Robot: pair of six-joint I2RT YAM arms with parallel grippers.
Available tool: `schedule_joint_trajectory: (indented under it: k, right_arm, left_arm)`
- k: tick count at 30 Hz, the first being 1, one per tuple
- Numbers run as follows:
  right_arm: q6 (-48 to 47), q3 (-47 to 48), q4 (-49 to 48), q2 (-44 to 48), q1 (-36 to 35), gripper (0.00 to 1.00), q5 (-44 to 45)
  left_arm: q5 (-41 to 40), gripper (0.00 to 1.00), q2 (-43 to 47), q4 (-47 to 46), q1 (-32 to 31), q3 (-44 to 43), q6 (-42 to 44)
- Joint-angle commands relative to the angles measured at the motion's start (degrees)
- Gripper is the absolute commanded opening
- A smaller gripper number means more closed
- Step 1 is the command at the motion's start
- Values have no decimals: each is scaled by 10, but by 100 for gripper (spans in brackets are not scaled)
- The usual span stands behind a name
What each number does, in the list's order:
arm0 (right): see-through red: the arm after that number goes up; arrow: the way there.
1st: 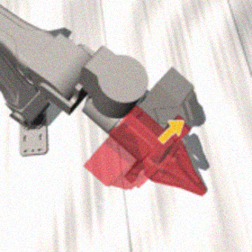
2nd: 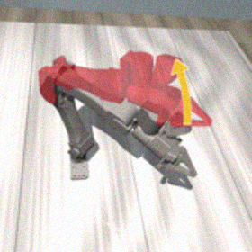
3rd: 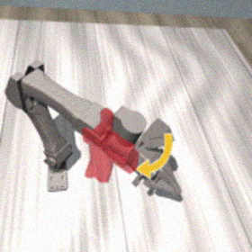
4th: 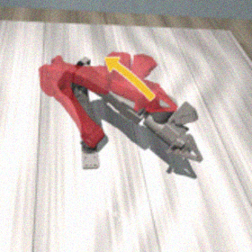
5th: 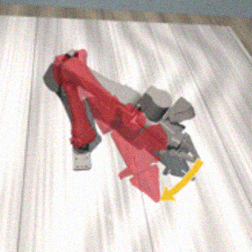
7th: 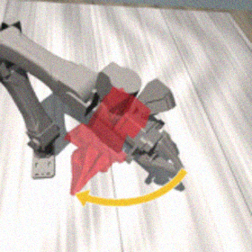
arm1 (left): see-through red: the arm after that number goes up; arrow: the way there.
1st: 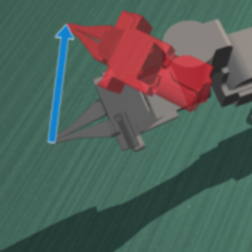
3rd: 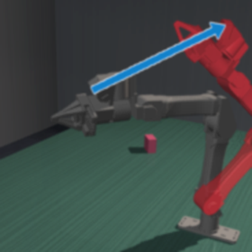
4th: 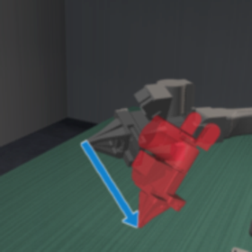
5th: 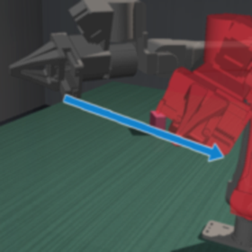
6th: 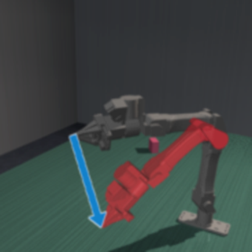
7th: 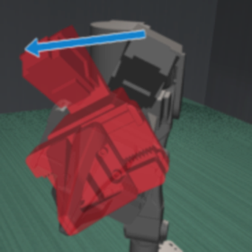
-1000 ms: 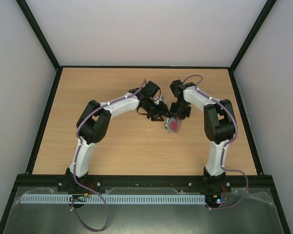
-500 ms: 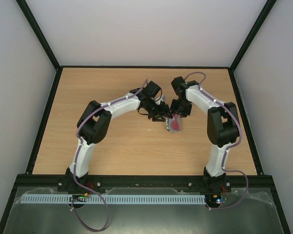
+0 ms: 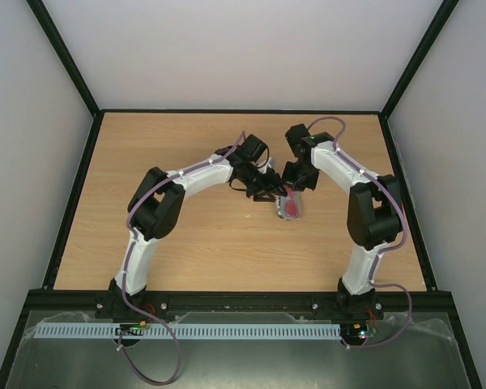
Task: Organize the sunglasses
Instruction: Adjust the sunglasses in the sunglasses case.
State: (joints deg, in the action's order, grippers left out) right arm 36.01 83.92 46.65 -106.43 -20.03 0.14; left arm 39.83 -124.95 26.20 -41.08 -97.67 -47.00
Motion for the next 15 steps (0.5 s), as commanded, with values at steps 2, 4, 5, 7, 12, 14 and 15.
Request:
schedule_joint_trajectory:
  k: [2, 4, 5, 7, 12, 14, 15]
  right_arm:
    - [1, -27, 10, -7, -2, 1, -17]
    - [1, -41, 6, -12, -1, 1, -18]
    - [1, -49, 3, -14, -1, 1, -17]
    - [1, -64, -4, -15, -1, 1, -15]
    - [1, -86, -19, -19, -1, 1, -15]
    - [1, -87, -19, -23, -1, 1, -13]
    - [0, -86, -19, -24, -1, 1, -15]
  left_arm:
    - [7, 52, -11, 3, -5, -17, -3]
    - [7, 52, -11, 4, -5, -17, -3]
    - [6, 52, -11, 3, -5, -19, -3]
    - [6, 52, -12, 4, -5, -18, -3]
    - [5, 52, -11, 7, -6, -18, -1]
    - [5, 52, -11, 7, -6, -18, 0]
    - [5, 52, -11, 8, -6, -18, 0]
